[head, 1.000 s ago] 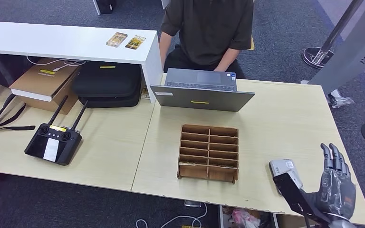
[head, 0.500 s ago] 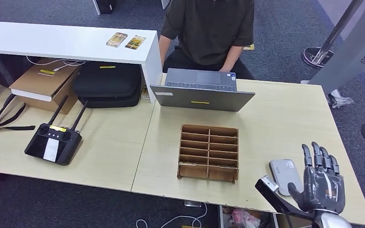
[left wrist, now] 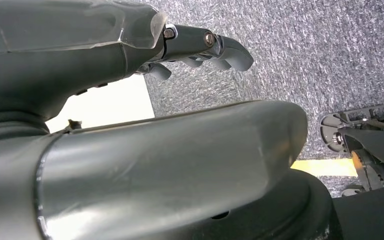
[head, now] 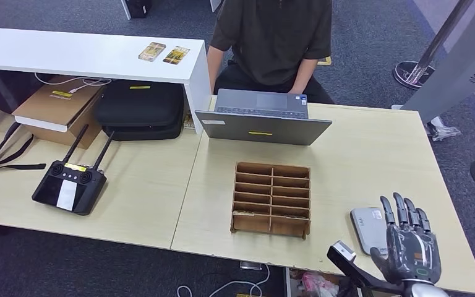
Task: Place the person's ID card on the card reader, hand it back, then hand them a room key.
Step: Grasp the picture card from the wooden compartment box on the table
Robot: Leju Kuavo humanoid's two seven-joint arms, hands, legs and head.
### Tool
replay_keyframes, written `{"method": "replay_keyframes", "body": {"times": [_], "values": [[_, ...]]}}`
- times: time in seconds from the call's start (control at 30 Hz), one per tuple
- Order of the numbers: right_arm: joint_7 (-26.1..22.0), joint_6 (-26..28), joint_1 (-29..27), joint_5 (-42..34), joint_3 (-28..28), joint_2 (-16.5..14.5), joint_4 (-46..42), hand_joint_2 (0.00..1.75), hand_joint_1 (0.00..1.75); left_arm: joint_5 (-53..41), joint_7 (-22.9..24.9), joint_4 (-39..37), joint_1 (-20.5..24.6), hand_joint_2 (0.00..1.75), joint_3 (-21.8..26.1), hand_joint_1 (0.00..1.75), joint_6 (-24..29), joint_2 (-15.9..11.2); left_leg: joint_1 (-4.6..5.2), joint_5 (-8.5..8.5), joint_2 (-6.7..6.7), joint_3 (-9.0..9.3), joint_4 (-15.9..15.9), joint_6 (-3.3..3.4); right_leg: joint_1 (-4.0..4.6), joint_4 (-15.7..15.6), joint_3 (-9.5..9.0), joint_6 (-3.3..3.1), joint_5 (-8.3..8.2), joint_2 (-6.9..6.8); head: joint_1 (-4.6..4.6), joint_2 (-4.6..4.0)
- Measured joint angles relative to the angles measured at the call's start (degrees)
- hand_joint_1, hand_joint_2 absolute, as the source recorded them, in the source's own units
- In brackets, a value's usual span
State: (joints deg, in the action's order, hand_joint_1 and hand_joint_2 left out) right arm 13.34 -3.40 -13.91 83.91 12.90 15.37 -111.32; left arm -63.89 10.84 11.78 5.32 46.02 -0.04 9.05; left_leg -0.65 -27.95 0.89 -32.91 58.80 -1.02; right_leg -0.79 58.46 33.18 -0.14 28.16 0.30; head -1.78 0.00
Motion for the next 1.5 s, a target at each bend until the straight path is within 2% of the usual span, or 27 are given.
{"method": "replay_keyframes", "body": {"times": [0.17,0.37,0.53,0.7,0.83,1.1,1.3,1.5], "values": [[3.1,0.1,-1.7,-1.6,2.0,0.0,-0.1,1.75,0.00,0.0,0.0,0.0,0.1,0.00,0.0,0.00,0.0,0.0,0.00,0.00,-0.01,0.00,0.0,0.00,0.00,0.0,0.00,0.00,0.00,0.00,-0.01,0.00],[7.8,-0.3,-3.1,-0.7,5.9,-2.3,-1.4,1.75,0.00,-0.3,0.1,0.0,0.1,0.00,0.0,0.00,0.0,0.0,-0.01,0.00,-0.02,0.00,0.0,0.00,0.01,0.0,0.01,0.00,0.00,0.01,-0.02,0.00],[8.7,-0.3,-3.3,-0.7,6.9,-2.9,-1.7,1.75,0.00,-0.3,0.1,0.0,0.1,0.00,0.0,0.00,0.0,0.0,-0.01,0.00,-0.02,0.00,0.0,0.00,0.01,0.0,0.00,0.00,0.00,0.01,-0.02,0.00],[9.3,-0.2,-2.9,-1.5,8.0,-4.7,-1.6,1.75,0.00,-0.3,0.1,0.0,0.1,0.00,0.1,0.00,0.0,0.0,0.00,0.00,-0.02,0.00,0.0,0.00,0.00,0.0,-0.01,0.00,0.00,0.01,0.00,0.00],[8.8,-0.2,-2.5,-1.8,8.1,-5.6,-1.0,1.75,0.00,-0.5,0.4,0.0,0.2,0.00,0.1,0.00,0.0,0.0,0.00,0.00,-0.02,0.00,0.0,0.00,0.00,0.0,-0.01,0.00,0.00,0.01,0.00,0.00],[4.5,0.0,0.5,-3.3,10.0,-7.1,3.1,1.75,0.00,-1.1,0.7,0.0,0.7,0.00,0.1,0.00,0.0,0.0,-0.01,0.01,-0.03,0.00,0.0,-0.01,0.01,0.0,-0.01,0.00,0.00,0.01,0.00,0.00],[1.4,0.0,4.3,-4.2,12.1,-10.0,7.8,1.75,0.00,-1.8,1.2,0.0,1.1,0.00,0.1,0.00,-0.5,0.1,-0.01,0.04,-0.03,0.02,0.0,-0.02,0.01,0.0,-0.01,-0.01,-0.01,0.02,0.00,0.00],[0.4,0.0,6.6,-4.5,13.5,-12.1,11.2,1.75,0.00,-2.2,1.4,0.0,1.2,0.00,0.1,0.00,-0.6,0.1,-0.01,0.04,-0.02,0.01,0.0,-0.02,0.01,0.0,-0.01,-0.01,0.00,0.02,0.00,0.00]]}}
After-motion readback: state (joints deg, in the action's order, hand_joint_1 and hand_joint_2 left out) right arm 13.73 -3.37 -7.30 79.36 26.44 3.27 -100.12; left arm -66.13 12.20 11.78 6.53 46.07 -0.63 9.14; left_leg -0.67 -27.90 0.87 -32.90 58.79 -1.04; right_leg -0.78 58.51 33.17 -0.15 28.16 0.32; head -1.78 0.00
